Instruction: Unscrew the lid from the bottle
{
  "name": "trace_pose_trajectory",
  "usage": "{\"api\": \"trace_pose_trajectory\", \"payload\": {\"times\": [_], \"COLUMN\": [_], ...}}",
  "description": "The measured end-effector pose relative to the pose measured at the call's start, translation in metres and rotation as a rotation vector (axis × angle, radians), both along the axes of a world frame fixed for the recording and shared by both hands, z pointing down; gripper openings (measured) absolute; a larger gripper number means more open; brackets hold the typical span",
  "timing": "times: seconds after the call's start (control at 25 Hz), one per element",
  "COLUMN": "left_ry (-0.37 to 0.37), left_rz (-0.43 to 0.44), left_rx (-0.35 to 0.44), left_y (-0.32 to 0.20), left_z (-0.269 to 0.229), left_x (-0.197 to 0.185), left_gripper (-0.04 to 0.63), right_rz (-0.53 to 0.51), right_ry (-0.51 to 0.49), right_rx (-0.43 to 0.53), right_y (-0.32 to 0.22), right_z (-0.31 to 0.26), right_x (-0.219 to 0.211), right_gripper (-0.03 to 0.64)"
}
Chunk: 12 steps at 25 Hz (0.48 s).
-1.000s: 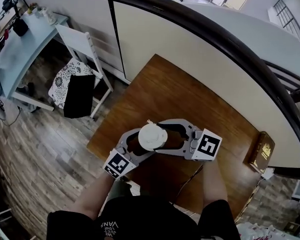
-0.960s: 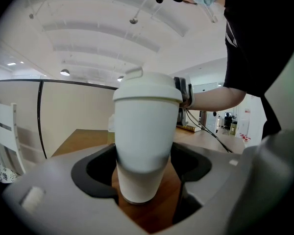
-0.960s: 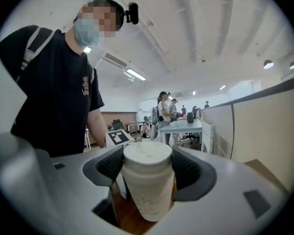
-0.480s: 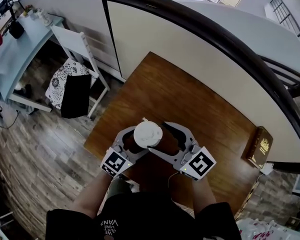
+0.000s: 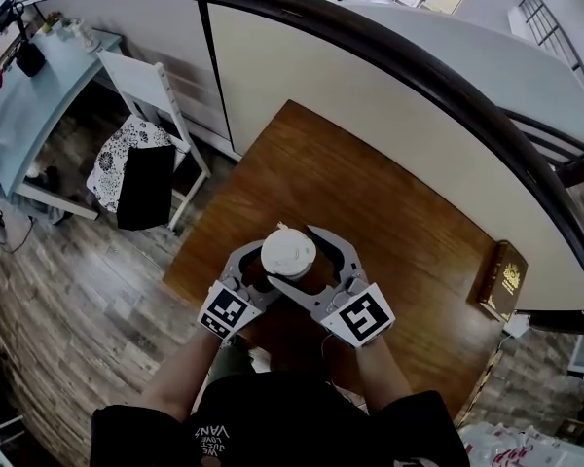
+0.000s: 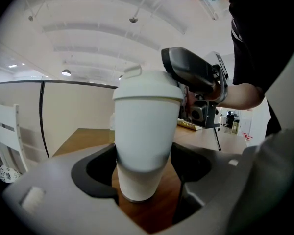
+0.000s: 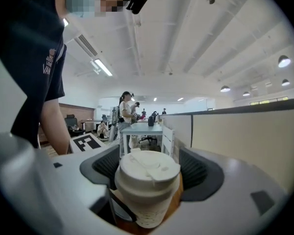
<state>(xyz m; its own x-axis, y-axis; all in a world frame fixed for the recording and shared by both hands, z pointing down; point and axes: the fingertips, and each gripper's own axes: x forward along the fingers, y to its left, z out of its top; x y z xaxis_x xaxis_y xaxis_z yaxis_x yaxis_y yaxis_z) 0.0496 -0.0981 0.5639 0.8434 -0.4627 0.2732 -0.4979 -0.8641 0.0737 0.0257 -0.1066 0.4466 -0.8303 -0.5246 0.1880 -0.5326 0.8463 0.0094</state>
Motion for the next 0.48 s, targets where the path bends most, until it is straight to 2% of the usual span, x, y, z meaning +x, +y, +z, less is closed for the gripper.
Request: {"api": "trace_pose_trajectory", "payload": {"times": [0.16, 0.48], "left_ry": [0.0, -0.002], "left_rz": [-0.002, -0.008], "left_rx": [0.004, 0.007], "left_y": [0.0006, 0.0006], "left_z": [0.0002, 0.0003], "left_x": [-0.0003, -0.0022], "left_gripper": [0.347, 0.347], "right_rz": [-0.057, -0.085], "right_ry": [0.017, 0.002], "right_rx": [-0.002, -0.034], "right_y": [-0.0003, -0.0012], "right_z": [0.004, 0.0063], "right_x": [-0.0079, -0.0109], "right_gripper": [0.341, 0.339]}}
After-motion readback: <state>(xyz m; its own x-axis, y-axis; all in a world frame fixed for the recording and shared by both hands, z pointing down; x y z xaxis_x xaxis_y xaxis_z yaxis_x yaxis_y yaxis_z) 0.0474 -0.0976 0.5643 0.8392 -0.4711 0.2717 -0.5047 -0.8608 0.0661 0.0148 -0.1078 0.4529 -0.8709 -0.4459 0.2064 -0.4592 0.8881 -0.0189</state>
